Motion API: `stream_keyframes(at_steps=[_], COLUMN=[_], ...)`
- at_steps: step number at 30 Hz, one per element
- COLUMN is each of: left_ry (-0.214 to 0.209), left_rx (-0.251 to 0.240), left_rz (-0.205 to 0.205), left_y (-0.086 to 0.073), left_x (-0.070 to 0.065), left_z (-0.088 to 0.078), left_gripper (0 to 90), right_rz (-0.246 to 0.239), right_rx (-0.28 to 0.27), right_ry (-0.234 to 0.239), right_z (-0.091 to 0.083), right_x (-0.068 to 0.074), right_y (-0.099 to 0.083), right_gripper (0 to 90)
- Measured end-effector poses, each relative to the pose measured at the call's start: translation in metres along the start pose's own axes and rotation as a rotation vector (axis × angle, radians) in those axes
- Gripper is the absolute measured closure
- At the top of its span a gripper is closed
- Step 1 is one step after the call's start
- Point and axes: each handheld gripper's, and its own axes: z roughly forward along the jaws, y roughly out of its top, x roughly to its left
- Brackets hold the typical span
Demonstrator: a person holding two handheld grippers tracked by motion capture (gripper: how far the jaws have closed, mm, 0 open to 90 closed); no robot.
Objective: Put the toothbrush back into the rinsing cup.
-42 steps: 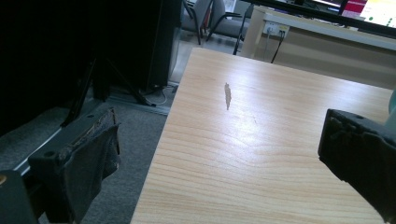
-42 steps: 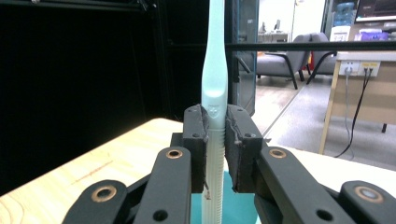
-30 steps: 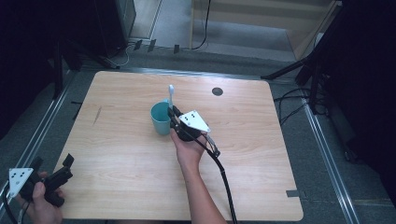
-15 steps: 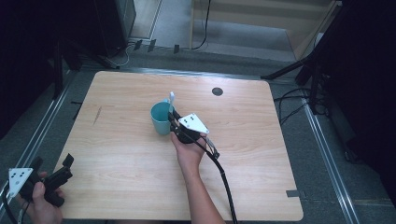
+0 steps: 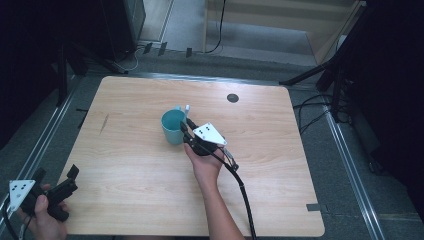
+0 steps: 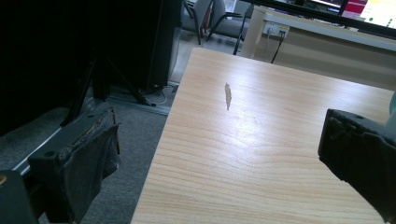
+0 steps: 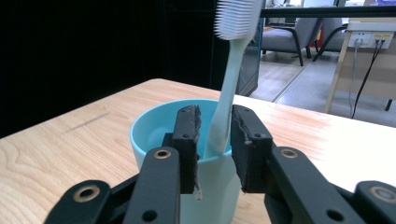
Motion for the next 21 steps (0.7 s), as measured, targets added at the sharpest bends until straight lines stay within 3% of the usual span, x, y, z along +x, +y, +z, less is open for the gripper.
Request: stream_keyframes(at_steps=[6, 8, 10, 12, 21], left_ry=[0.001, 0.002, 0.002, 0.002, 0.003], left_rx=[0.002, 0.001, 0.001, 0.000, 0.001], left_rz=[0.004, 0.006, 0.006, 0.006, 0.008], left_y=[0.000, 0.000, 0.000, 0.000, 0.000], left_x=[0.000, 0.000, 0.000, 0.000, 0.000], left_z=[0.000, 0.000, 0.000, 0.000, 0.000], left_gripper=[0.0, 0.0, 0.0, 0.0, 0.0], right_rz=[-0.024, -0.060, -0.065, -0.047, 0.018], right_rx=[0.004, 0.011, 0.015, 0.017, 0.018], right_ry=[-0.009, -0.023, -0.035, -0.031, -0.101], right_z=[-0.009, -0.014, -0.016, -0.020, -0.046], right_x=[-0.005, -0.009, -0.010, -0.015, -0.045], right_y=[0.000, 0.000, -0.001, -0.002, -0.007], right_gripper=[66.7, 64.5, 64.6, 64.0, 53.9])
